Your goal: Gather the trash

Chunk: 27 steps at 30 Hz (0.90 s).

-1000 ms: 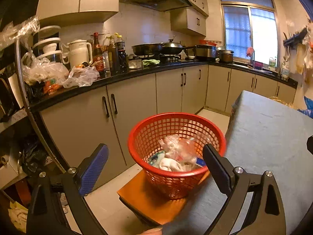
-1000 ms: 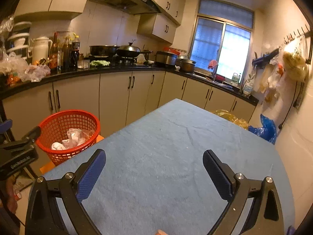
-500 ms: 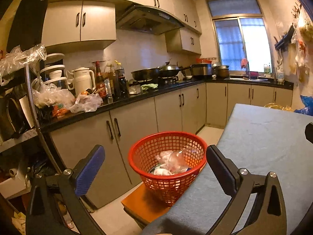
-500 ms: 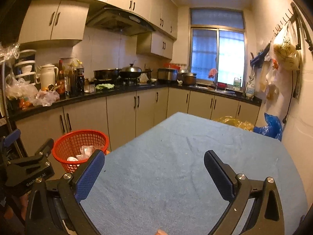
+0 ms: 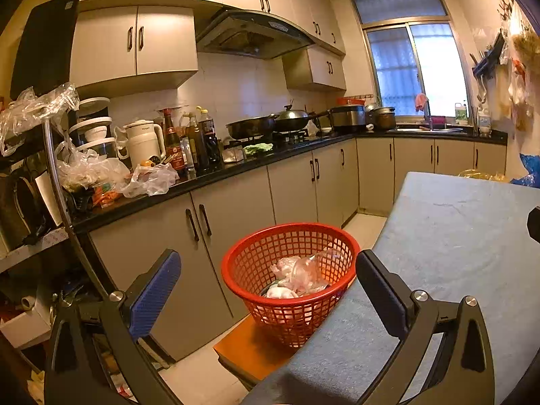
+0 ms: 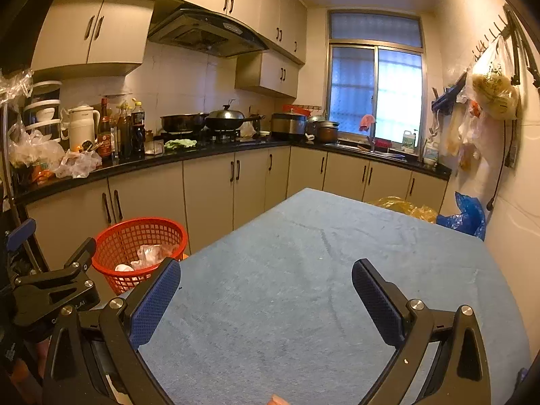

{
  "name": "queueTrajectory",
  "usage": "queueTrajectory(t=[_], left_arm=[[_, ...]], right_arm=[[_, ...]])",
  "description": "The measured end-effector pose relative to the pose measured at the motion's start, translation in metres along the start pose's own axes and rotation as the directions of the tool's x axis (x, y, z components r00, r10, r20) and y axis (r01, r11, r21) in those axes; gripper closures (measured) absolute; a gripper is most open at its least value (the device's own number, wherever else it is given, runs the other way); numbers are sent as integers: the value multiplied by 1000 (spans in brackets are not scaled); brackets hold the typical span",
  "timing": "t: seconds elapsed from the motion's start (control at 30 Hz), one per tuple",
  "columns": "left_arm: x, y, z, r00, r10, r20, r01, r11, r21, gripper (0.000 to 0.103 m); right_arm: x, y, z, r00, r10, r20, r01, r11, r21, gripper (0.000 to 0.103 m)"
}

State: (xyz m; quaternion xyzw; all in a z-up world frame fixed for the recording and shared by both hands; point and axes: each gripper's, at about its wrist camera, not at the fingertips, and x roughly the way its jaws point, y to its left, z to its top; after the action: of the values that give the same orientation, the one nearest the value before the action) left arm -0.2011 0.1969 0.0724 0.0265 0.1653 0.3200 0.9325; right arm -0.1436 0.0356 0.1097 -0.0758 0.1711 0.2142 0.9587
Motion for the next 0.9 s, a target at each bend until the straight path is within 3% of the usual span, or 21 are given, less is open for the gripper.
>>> queueTrajectory(t=[0.9], left_arm=[[7, 2, -8, 1000, 16, -20, -16, 1000, 26, 0]], right_arm=[[12, 10, -4, 999, 0, -49, -1, 1000, -19, 0]])
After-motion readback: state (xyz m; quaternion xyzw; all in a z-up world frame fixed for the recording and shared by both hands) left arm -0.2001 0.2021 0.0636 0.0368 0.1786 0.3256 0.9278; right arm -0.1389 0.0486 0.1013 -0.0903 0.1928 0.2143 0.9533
